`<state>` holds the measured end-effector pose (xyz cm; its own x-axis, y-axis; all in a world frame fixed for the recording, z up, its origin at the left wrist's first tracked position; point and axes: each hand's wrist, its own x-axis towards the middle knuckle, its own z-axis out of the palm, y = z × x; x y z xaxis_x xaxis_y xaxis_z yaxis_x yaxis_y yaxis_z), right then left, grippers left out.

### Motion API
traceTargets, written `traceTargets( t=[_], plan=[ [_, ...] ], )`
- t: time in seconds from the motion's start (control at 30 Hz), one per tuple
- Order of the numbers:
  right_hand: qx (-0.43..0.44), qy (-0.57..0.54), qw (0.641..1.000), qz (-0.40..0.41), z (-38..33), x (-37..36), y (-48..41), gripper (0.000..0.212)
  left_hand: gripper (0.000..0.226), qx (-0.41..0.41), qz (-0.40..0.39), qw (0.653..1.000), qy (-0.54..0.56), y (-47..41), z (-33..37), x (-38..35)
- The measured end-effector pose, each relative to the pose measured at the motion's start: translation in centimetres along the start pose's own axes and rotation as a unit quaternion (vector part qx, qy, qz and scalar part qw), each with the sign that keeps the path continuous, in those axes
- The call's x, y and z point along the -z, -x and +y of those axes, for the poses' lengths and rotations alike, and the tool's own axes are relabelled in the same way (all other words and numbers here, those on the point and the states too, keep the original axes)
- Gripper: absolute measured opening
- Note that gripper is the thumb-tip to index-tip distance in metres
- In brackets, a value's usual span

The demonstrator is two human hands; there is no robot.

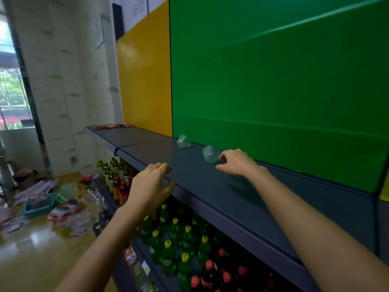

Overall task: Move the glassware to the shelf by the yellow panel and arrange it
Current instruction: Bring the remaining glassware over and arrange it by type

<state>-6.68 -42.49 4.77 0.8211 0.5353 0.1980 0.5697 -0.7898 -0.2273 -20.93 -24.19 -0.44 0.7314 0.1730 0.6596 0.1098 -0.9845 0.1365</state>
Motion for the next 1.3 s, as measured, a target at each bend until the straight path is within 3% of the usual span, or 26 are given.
traceTargets(
  t=[0.17,0.43,0.53,0.67,0.73,0.93,1.1,1.3],
  plan=[
    [-0.083,-0.02,0.996,0.0,0.4,-2.2,-7.7,0.048,0.034,-0.007,-0.019,1.0,0.007,-5.1,-4.0,-3.7],
    [-0.21,-0.015,0.977,-0.035,0.3,-4.9,-15.6,0.101,0.036,-0.018,-0.046,0.998,0.04,-11.9,-9.4,-9.2],
    [-0.227,0.01,0.972,-0.058,0.4,-5.6,-18.1,0.096,0.038,-0.025,-0.063,0.996,0.051,-14.9,-11.5,-11.5],
    [-0.239,-0.009,0.968,-0.076,0.5,-5.7,-21.0,0.06,0.042,-0.034,-0.078,0.994,0.075,-19.4,-14.2,-14.9],
    [-0.244,-0.027,0.968,-0.058,0.4,-5.7,-21.9,0.053,0.047,-0.038,-0.092,0.991,0.089,-21.8,-15.3,-16.6],
    [-0.259,-0.097,0.957,0.088,-0.6,-5.3,-22.8,0.08,0.075,-0.011,-0.157,0.975,0.157,-28.7,-16.4,-21.5],
    [-0.268,-0.125,0.944,0.146,-1.6,-5.2,-21.5,0.08,0.108,0.03,-0.235,0.945,0.225,-32.2,-15.6,-25.5],
    [-0.284,-0.137,0.931,0.182,-2.4,-5.0,-19.1,0.079,0.06,-0.015,-0.218,0.927,0.304,-32.4,-14.2,-26.4]
  ],
)
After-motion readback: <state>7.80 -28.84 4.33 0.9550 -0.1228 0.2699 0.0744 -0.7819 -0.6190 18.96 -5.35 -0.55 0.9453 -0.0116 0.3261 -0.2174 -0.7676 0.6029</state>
